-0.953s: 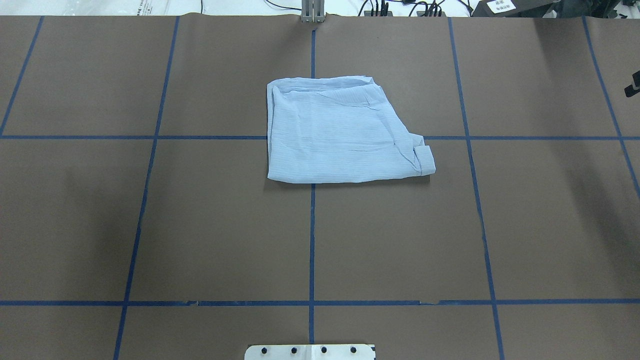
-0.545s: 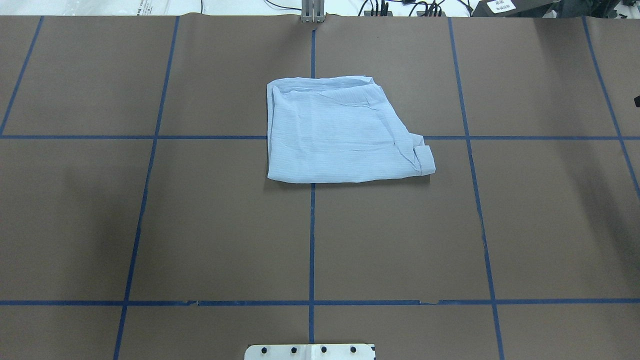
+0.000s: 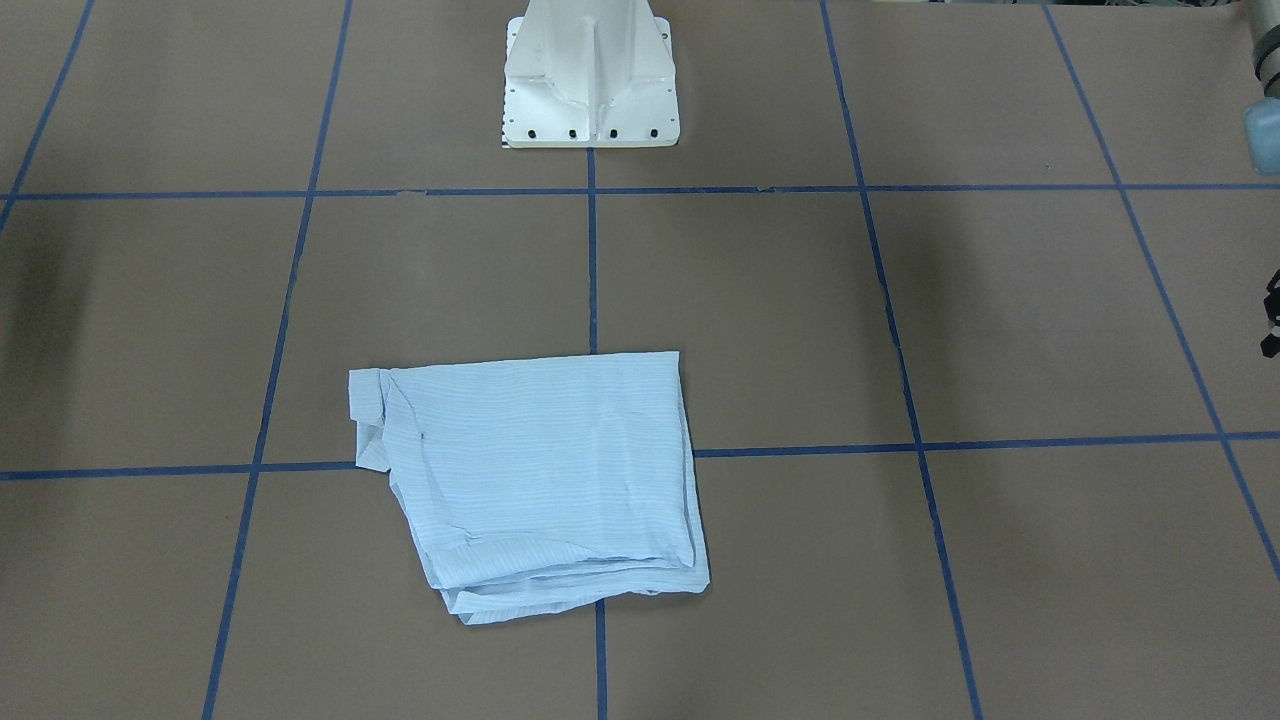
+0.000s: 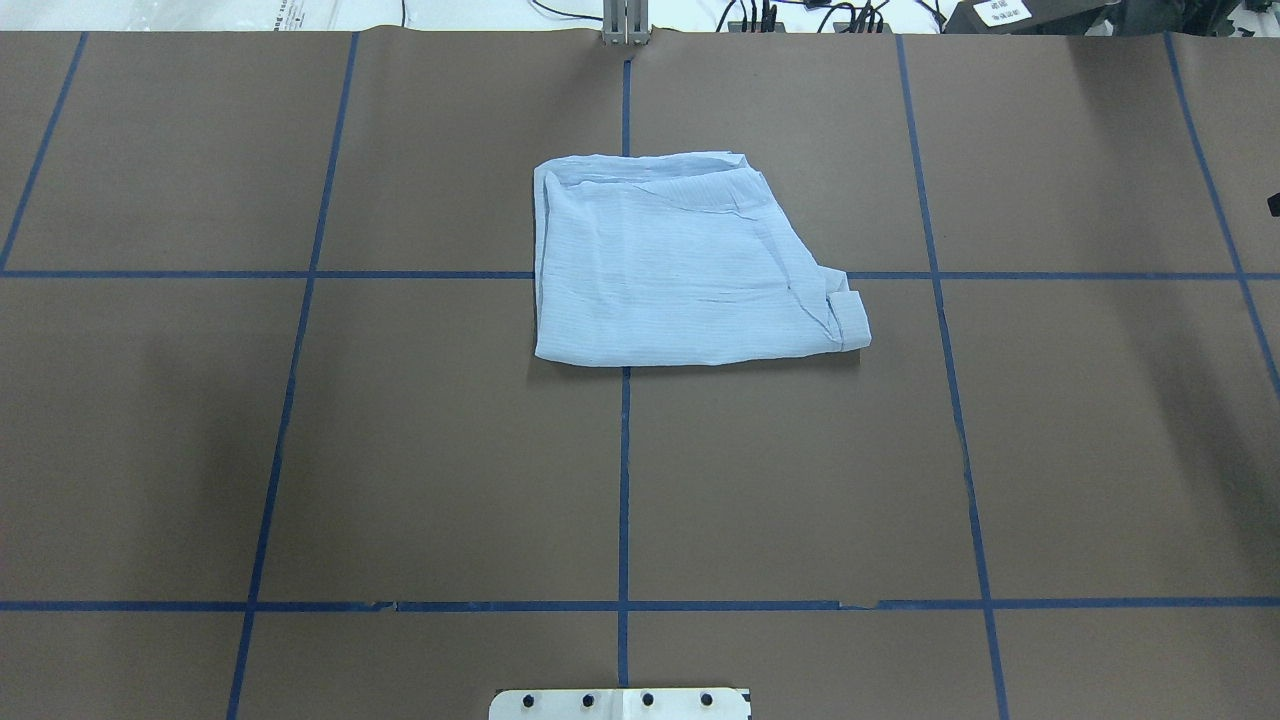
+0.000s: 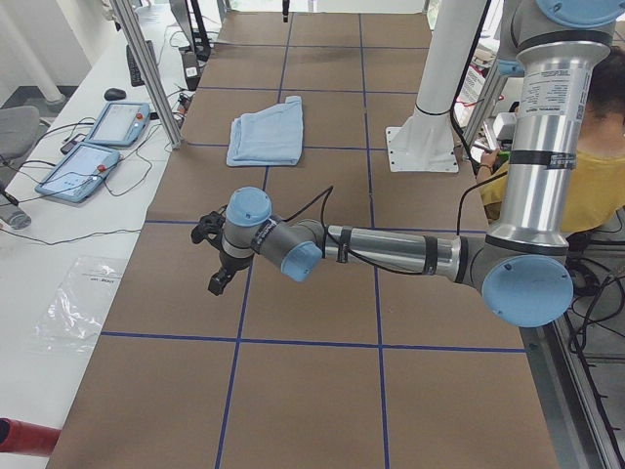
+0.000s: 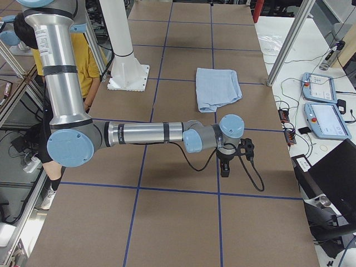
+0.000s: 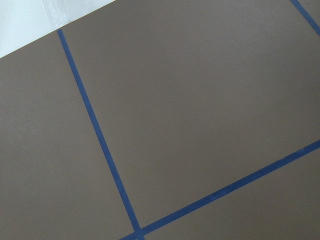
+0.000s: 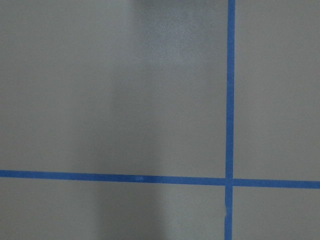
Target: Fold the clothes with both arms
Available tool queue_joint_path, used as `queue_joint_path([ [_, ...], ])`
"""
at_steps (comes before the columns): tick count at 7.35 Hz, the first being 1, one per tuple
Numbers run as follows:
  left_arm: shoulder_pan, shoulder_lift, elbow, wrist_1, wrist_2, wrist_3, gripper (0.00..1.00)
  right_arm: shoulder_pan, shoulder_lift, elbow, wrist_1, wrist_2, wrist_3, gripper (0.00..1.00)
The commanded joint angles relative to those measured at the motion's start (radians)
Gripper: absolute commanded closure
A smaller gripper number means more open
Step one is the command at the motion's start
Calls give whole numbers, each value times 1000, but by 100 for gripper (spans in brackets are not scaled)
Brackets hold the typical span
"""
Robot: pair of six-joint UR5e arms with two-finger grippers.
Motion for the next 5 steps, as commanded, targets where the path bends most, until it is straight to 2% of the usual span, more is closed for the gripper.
queue_joint_path([
  [1,-1,13,-2,-1,-7,2,0,0,-5,5,7,5,0,0],
  [2,-2,16,-2,1,-7,0,0,0,-19,14,8,10,-3,0],
  [3,-5,48,-11,1,-57,-2,0,0,-39,23,8,7,-1,0],
  [5,-19,82,-32,1,-210,-2,0,0,-74,55,11,-5,0,0],
])
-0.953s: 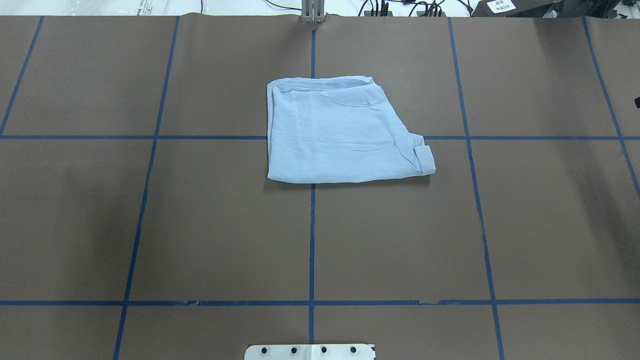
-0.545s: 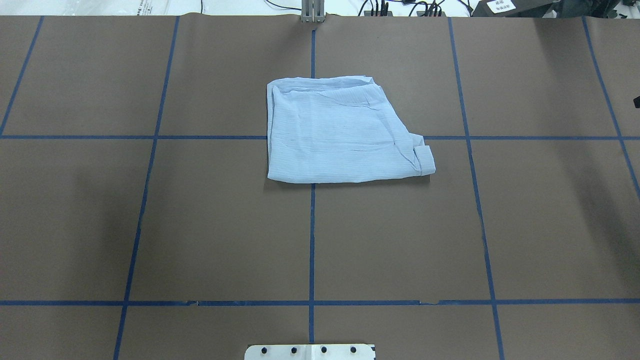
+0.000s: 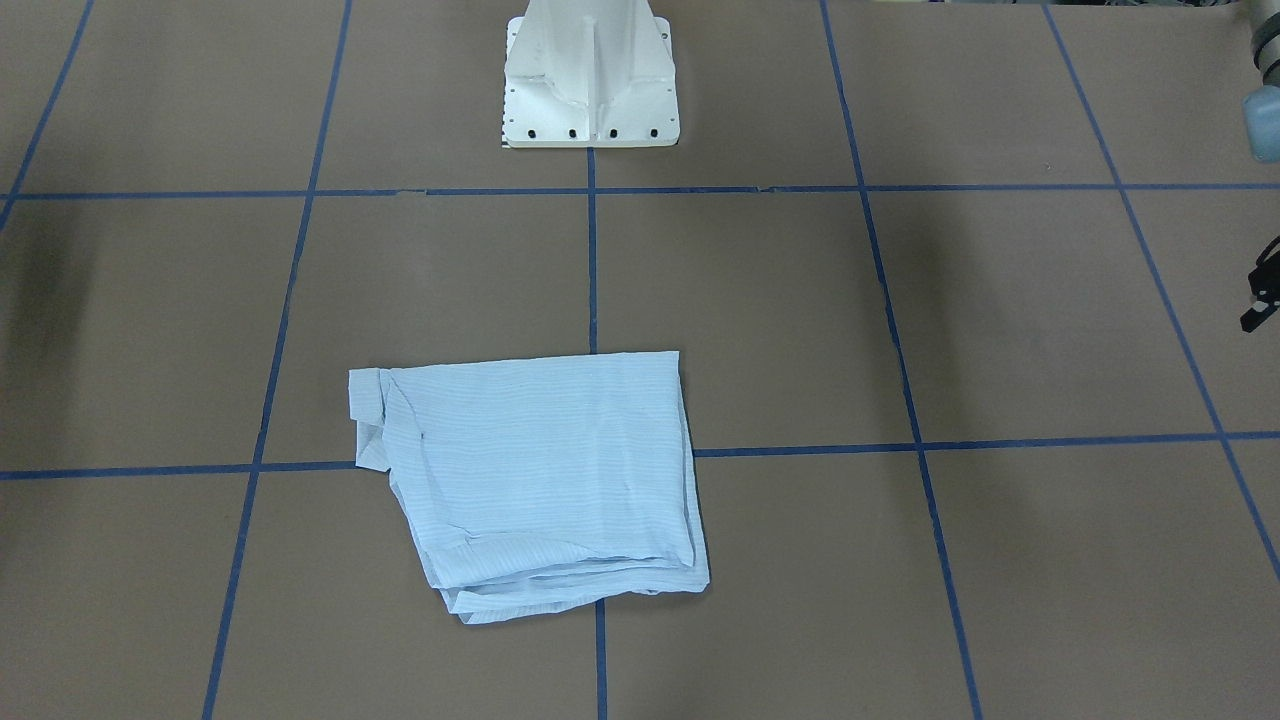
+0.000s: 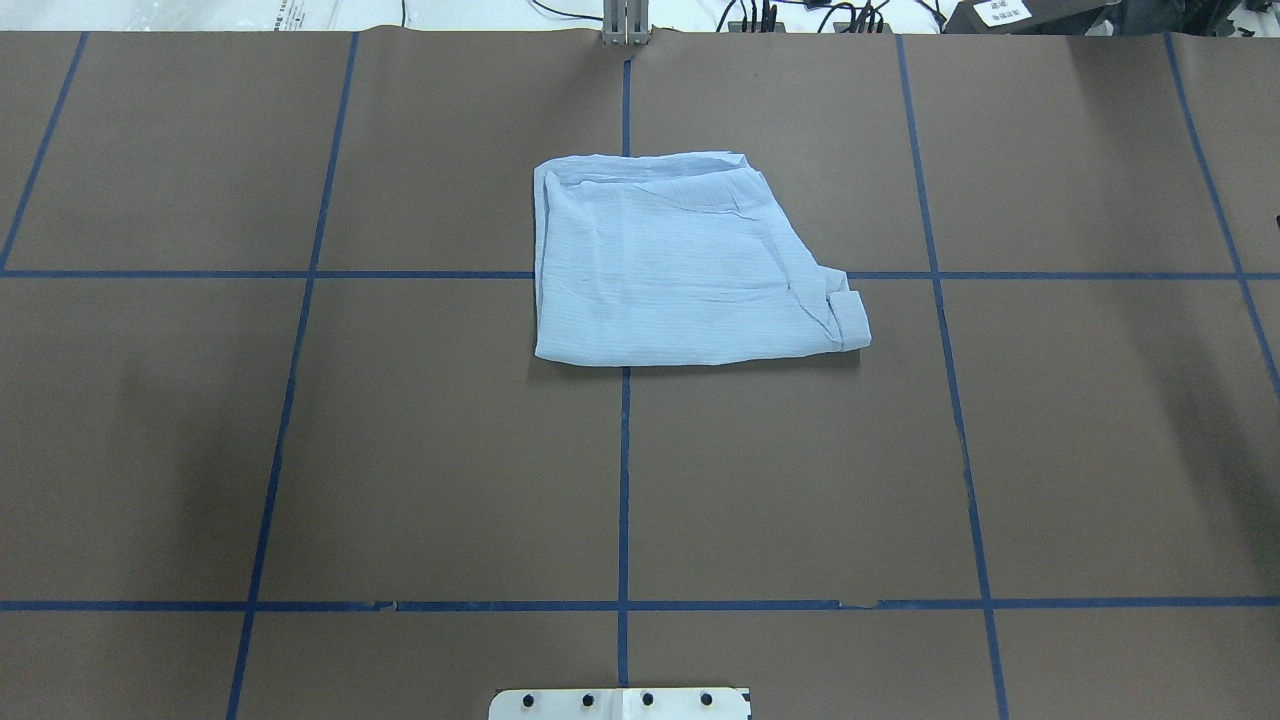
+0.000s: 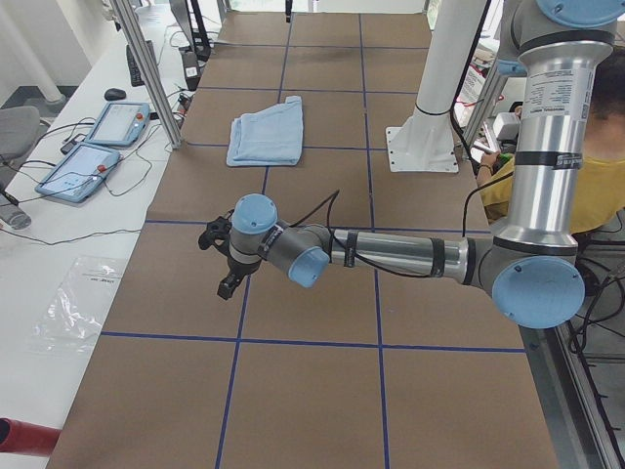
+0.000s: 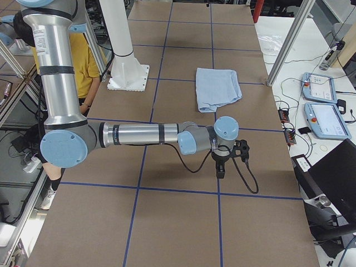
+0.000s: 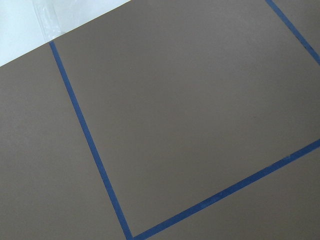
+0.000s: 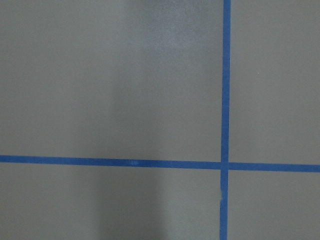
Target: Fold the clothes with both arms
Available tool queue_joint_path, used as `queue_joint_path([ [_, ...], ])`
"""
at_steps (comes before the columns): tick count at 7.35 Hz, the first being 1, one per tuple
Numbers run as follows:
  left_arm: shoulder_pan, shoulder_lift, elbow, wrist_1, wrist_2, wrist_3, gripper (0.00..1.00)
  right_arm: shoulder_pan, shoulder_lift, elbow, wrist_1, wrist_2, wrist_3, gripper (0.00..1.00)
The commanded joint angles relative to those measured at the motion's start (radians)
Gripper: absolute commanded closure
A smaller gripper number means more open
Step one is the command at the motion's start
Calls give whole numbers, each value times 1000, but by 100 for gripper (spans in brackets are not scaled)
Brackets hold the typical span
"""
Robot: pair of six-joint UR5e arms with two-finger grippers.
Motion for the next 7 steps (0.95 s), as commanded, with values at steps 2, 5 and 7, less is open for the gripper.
queue_joint_path([
  [2,-12,19,-34,4,-80,-1,0,0,-26,18,0,-9,-1,0],
  [5,-23,76,-115,5,-73,-3,0,3,-31,52,-10,-10,-9,0],
  [7,-23,76,-104,7,-41,-1,0,15,-113,170,-21,-10,-4,0],
])
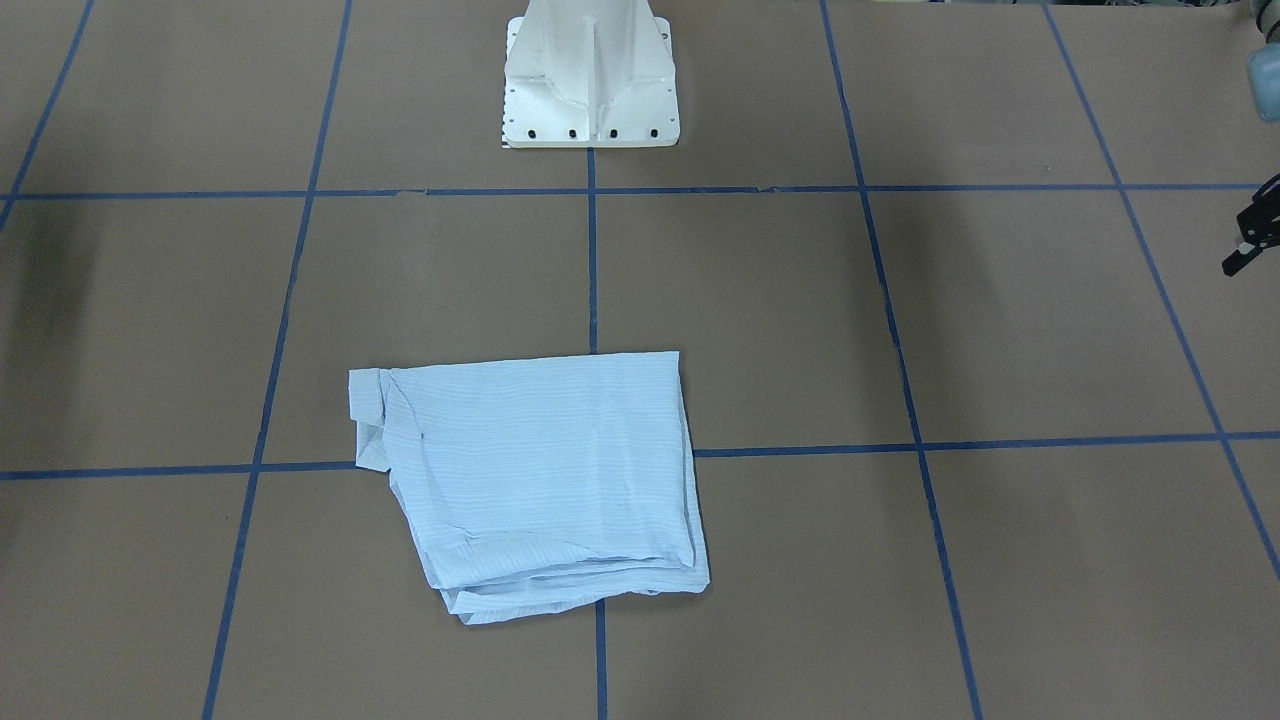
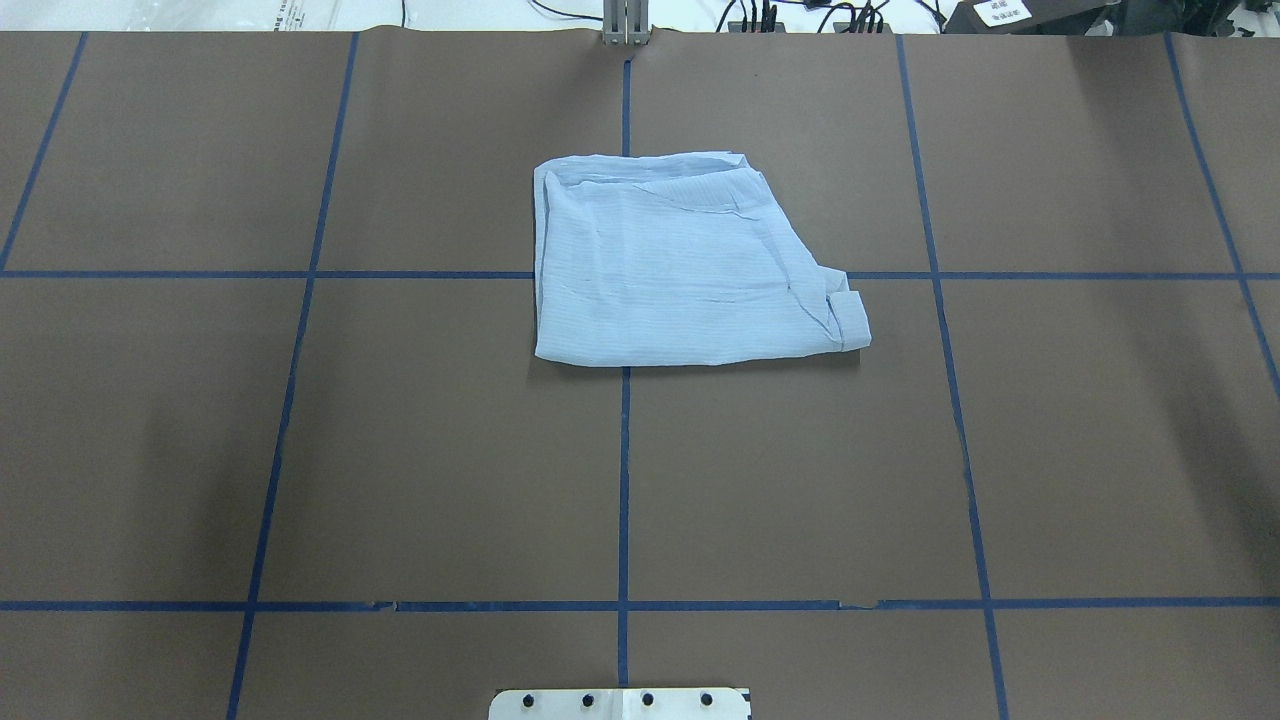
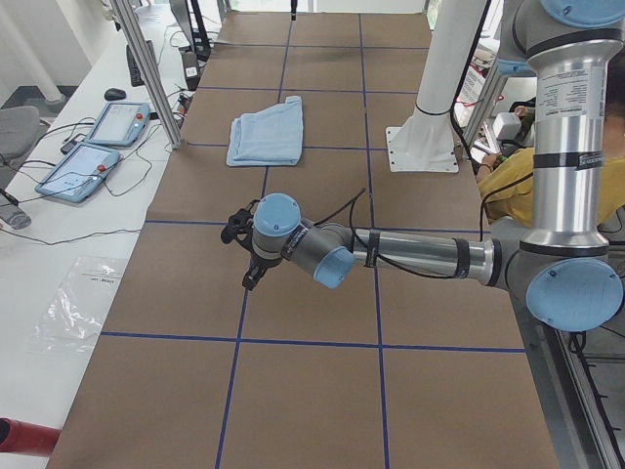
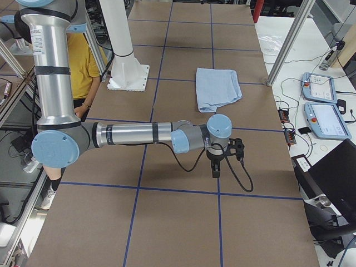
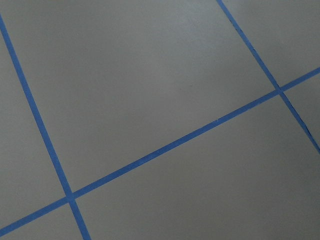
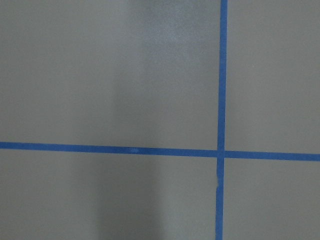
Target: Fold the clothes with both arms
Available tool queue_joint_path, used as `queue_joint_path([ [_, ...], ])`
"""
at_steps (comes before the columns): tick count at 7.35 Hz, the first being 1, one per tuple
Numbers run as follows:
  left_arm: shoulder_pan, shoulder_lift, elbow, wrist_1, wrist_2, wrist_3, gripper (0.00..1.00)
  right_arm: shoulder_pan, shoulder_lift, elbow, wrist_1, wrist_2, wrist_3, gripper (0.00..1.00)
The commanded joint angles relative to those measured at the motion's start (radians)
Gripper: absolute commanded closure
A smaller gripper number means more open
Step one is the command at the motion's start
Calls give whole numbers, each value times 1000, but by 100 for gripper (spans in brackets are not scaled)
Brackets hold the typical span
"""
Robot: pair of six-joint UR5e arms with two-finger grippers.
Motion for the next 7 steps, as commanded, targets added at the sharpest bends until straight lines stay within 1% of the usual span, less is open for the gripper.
queue_joint_path([
  [1,-5,9,4,3,42,0,0,2,-63,120,-86,-4,5,0],
  [2,-34,24,6,6,108,6,0,2,-72,126,-115,-7,4,0],
  [3,-55,35,7,14,148,11,0,2,-80,129,-113,-7,2,0],
  [4,-77,49,7,33,142,11,0,0,-77,125,-115,-9,3,0],
  [6,-120,58,-34,111,142,11,0,0,-68,122,-113,-12,-3,0],
  [7,-170,58,-22,116,144,32,0,2,-68,125,-113,-12,-4,0],
])
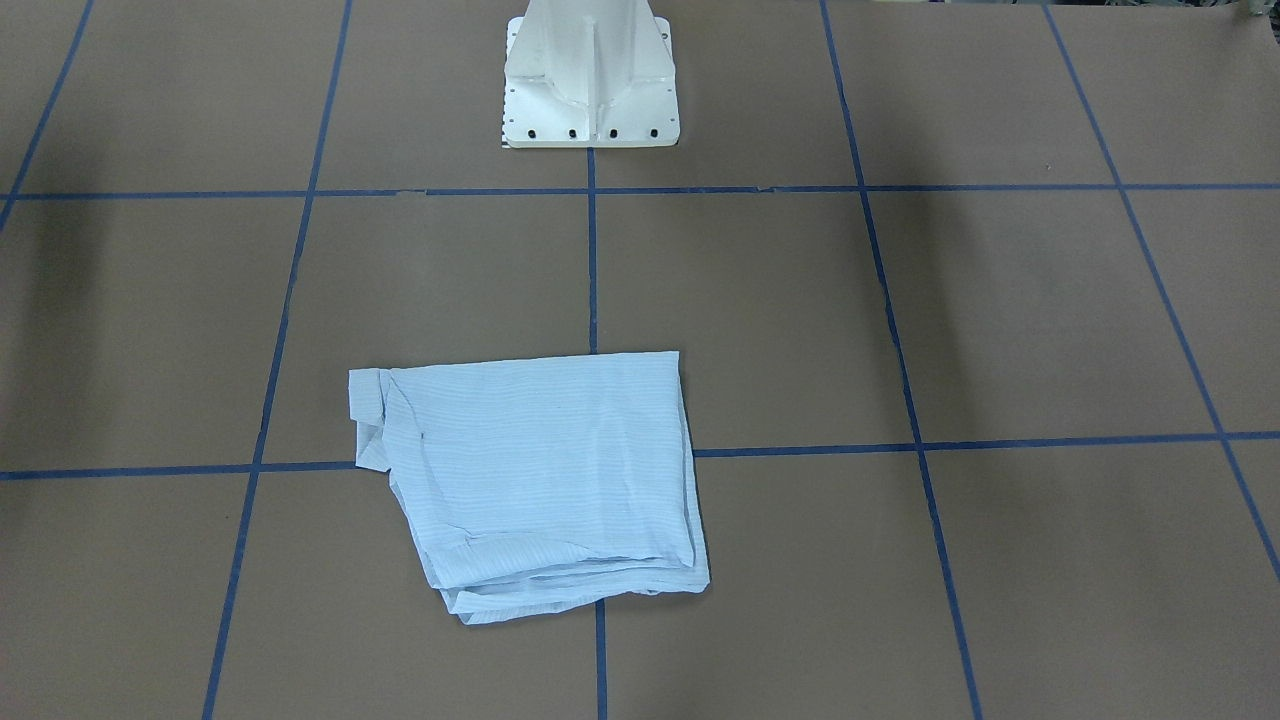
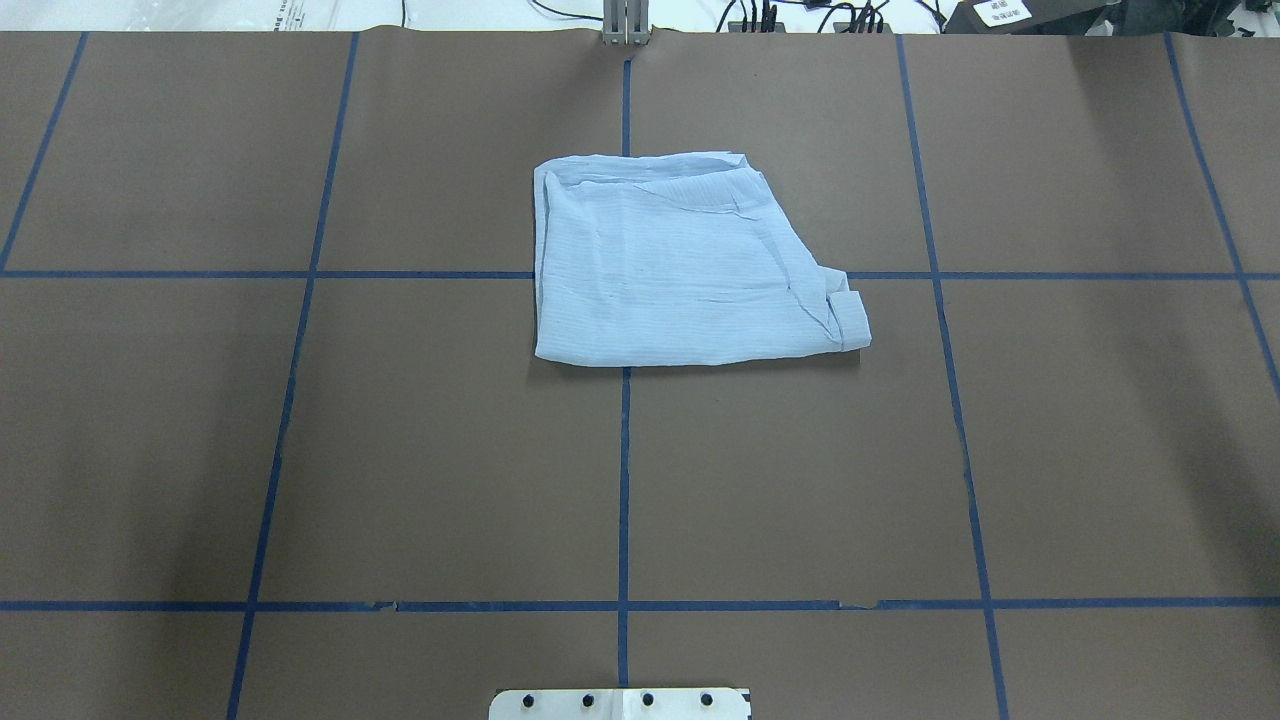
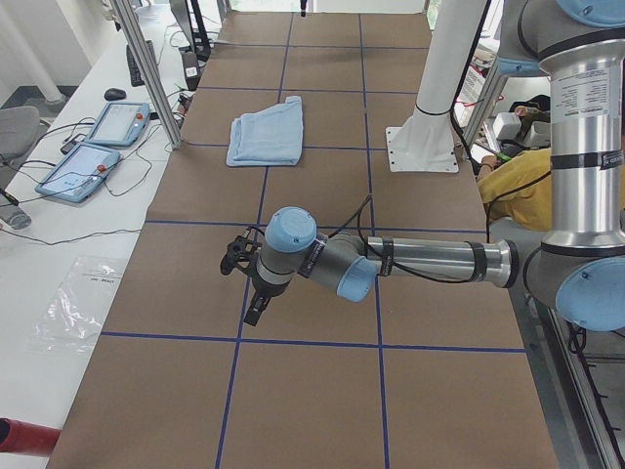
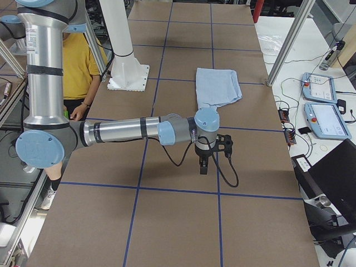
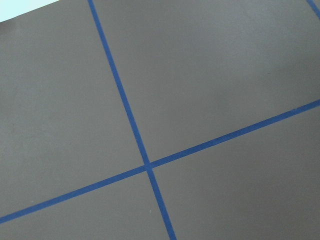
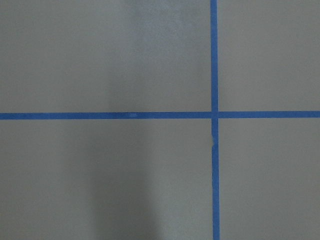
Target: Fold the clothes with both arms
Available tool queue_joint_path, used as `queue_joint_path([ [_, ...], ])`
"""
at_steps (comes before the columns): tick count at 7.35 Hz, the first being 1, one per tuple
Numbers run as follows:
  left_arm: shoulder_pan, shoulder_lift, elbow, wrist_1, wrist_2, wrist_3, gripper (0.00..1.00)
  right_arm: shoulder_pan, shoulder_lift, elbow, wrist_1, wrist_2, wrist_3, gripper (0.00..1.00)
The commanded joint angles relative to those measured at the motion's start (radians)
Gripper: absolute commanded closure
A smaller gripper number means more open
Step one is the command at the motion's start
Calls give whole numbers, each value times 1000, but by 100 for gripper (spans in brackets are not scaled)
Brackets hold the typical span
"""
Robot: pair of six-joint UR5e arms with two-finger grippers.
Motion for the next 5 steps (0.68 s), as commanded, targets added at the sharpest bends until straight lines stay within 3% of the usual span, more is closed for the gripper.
queue_joint_path([
  [1,-58,7,1,26,2,79,0,1,5,-4,0,-2,-4,0],
  [5,-55,-6,18,44,10,76,0,1,6,-4,2,-2,-6,0],
])
